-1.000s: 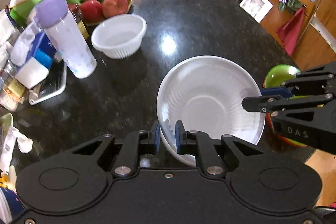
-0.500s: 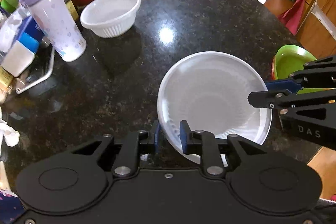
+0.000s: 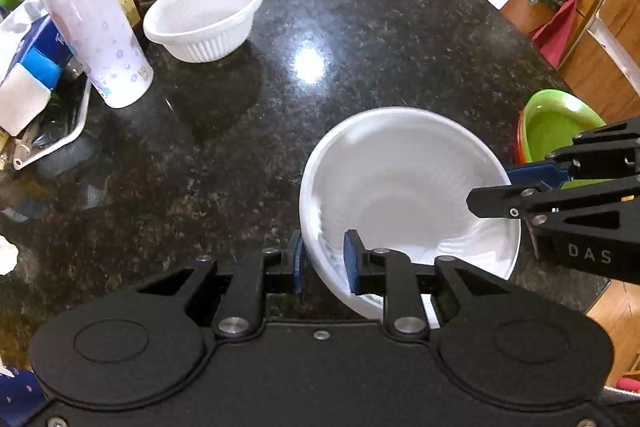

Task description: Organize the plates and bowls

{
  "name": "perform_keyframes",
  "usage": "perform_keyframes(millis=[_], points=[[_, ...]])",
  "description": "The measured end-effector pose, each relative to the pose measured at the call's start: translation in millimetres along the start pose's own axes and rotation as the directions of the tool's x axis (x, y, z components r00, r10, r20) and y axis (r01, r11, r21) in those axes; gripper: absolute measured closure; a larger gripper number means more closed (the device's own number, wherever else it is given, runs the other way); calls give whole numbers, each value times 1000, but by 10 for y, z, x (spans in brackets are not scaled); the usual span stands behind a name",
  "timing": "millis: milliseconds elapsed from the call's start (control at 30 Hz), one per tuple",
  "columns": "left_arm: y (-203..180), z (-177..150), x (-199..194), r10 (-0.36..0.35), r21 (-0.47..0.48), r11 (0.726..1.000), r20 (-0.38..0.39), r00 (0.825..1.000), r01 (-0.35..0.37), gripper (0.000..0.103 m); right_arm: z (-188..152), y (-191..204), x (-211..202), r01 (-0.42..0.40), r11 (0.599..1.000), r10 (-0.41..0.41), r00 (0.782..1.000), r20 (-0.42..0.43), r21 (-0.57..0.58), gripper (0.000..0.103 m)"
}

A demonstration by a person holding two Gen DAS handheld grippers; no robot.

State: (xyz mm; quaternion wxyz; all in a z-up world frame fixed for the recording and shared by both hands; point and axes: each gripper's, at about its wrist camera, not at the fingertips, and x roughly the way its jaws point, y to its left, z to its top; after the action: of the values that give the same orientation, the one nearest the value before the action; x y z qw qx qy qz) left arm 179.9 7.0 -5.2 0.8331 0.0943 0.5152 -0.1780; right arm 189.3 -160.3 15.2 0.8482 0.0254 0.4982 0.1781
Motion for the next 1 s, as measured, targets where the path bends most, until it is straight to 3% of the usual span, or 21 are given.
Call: perform_keyframes(millis=[400,533,1000], points=[[13,25,-73,22,-24,999,9,1000,-22,70,49,16,-12,-13,999,13,1000,12,-33,75],[1,40,-161,27,-24,999,45,999,-26,58,72,20,-73,-21,999,23,999,39,-44,72],[29,59,-234,25,-19,1000,50,998,-24,58,148,-12,-153,-24,998,28,997,76,-54,71]])
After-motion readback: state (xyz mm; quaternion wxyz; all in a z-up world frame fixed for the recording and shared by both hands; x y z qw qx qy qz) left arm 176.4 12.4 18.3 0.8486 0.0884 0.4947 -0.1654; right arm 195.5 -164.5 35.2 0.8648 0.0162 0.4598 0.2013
